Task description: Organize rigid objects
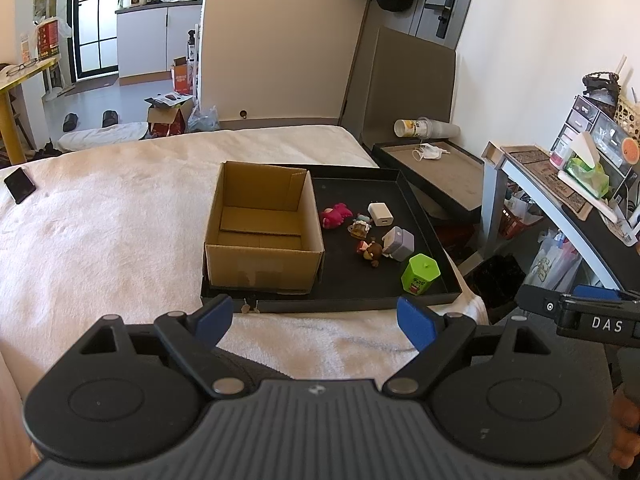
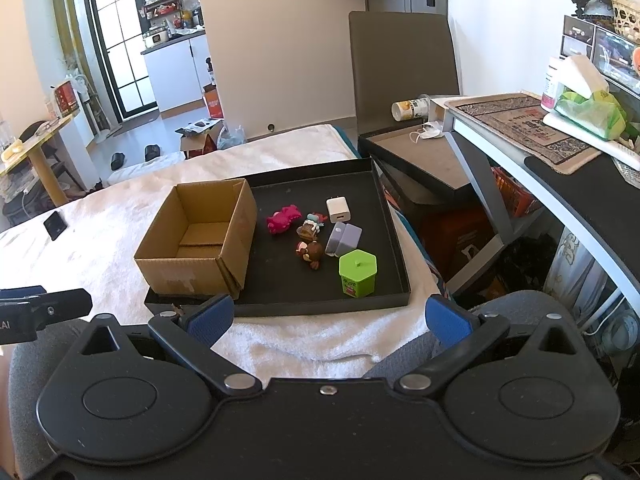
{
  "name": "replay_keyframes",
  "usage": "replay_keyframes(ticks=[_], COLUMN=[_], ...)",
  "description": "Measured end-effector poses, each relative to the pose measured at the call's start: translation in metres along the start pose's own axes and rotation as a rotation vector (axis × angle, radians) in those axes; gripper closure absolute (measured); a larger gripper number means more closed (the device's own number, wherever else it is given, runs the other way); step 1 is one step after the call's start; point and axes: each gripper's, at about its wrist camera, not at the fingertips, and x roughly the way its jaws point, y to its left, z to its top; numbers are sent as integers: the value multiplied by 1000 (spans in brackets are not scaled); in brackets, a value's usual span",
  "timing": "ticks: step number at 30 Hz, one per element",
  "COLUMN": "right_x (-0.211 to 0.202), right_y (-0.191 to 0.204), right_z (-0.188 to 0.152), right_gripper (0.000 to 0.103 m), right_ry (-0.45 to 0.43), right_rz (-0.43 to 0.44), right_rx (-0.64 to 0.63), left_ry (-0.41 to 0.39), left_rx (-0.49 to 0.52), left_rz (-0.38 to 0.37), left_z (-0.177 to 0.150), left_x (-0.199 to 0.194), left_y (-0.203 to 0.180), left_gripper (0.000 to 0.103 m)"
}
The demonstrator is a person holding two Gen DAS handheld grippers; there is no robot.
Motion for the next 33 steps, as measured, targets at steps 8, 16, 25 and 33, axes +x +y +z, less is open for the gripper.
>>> replay_keyframes(ticks=[8, 16, 25, 33], right_x=[0, 5, 15, 31], right_y=[-1, -2, -1, -10], right_z=[1, 1, 6, 13], right_gripper=[0, 0, 0, 0], right_ry=[1, 4, -5, -19], right_rz=[1, 9, 29, 68], right_rx=[9, 4, -7, 19], left_ry=[6, 13, 32, 77], left_rx=[6, 8, 22, -4], left_rz=[3, 12, 41, 59], left_z=[0, 2, 10, 18], left_x=[0, 4, 14, 36], left_y=[1, 2, 6, 13], left_gripper=[15, 15, 15, 15])
